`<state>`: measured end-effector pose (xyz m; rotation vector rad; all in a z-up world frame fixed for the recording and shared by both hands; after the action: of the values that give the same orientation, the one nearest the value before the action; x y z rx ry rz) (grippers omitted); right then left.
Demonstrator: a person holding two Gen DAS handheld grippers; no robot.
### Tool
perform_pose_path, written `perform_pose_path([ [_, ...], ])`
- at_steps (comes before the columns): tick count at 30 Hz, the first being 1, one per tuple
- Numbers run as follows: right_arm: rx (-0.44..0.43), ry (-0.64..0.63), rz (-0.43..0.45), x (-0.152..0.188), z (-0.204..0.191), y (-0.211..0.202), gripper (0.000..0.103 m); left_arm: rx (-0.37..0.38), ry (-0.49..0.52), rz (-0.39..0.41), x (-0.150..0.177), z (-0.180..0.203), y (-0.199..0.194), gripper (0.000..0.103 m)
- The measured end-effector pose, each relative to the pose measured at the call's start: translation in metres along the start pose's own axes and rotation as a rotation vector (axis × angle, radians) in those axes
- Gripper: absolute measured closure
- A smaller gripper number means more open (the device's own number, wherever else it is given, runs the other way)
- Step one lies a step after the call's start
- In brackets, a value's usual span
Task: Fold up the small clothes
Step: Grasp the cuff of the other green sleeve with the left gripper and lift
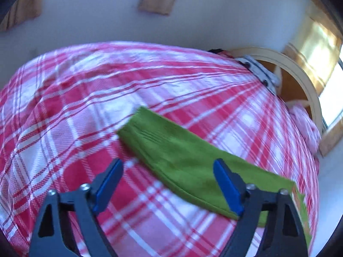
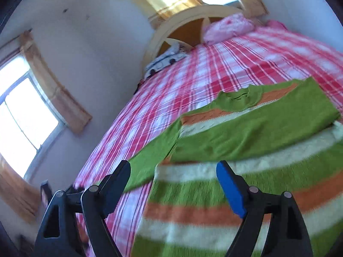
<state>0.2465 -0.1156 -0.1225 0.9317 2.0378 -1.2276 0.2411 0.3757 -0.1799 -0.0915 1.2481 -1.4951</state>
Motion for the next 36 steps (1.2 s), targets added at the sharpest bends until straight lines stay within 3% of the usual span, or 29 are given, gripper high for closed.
perform_pose_path([
  [3,0.024,-0.054,0.001,0.018,-0.008,-0.013,0.02,-0.012,-0.042,-0.017,-0.005,-0.01,0.012,0.019],
  [5,0.025,-0.08,-0.008,0.028,-0.014,-0.019,0.02,-0.027,-0.044,-0.038,-0.007,-0.01,0.021,0.025],
  [7,0.03,-0.107,-0.012,0.034,-0.017,-0.023,0.02,-0.034,-0.037,-0.085,-0.004,-0.007,0.035,0.04],
  [9,0.045,-0.14,-0.008,0.038,-0.023,-0.027,0.02,-0.05,-0.028,-0.086,-0.004,-0.004,0.039,0.04],
  [12,0.054,-0.171,-0.002,0.039,-0.029,-0.032,0.02,-0.013,-0.044,-0.088,-0.005,-0.001,0.038,0.043],
  [14,0.049,-0.165,-0.003,0.039,-0.03,-0.031,0.02,-0.012,-0.043,-0.078,-0.005,-0.002,0.039,0.066],
  [15,0.048,-0.164,-0.004,0.039,-0.03,-0.032,0.02,-0.022,-0.027,-0.076,-0.004,-0.002,0.041,0.086],
  [24,0.073,-0.081,-0.042,0.046,-0.011,-0.027,0.02,-0.028,0.016,-0.049,-0.007,0.008,0.041,0.093],
  [27,0.09,-0.047,-0.032,0.043,-0.001,-0.029,0.02,0.011,0.107,-0.005,-0.007,0.044,0.023,0.093],
  [30,0.117,-0.023,-0.016,0.039,0.011,-0.032,0.02,0.108,0.247,0.038,0.011,0.106,-0.004,0.093],
  [36,0.151,0.053,-0.021,0.036,0.041,-0.034,0.02,0.307,0.529,0.052,0.099,0.239,-0.051,0.093],
])
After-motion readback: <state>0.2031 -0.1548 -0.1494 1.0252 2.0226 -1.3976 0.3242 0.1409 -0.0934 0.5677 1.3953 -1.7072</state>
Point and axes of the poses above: each gripper's, at about its wrist camera, not at the fingertips, and y roughly the way its jaws point, z to its right, x to its underside, the point moved 9 cm from there along y, roughly the way its jaws point, and after that the axes turned 5 degrees about -y, right-handed, at the moved point
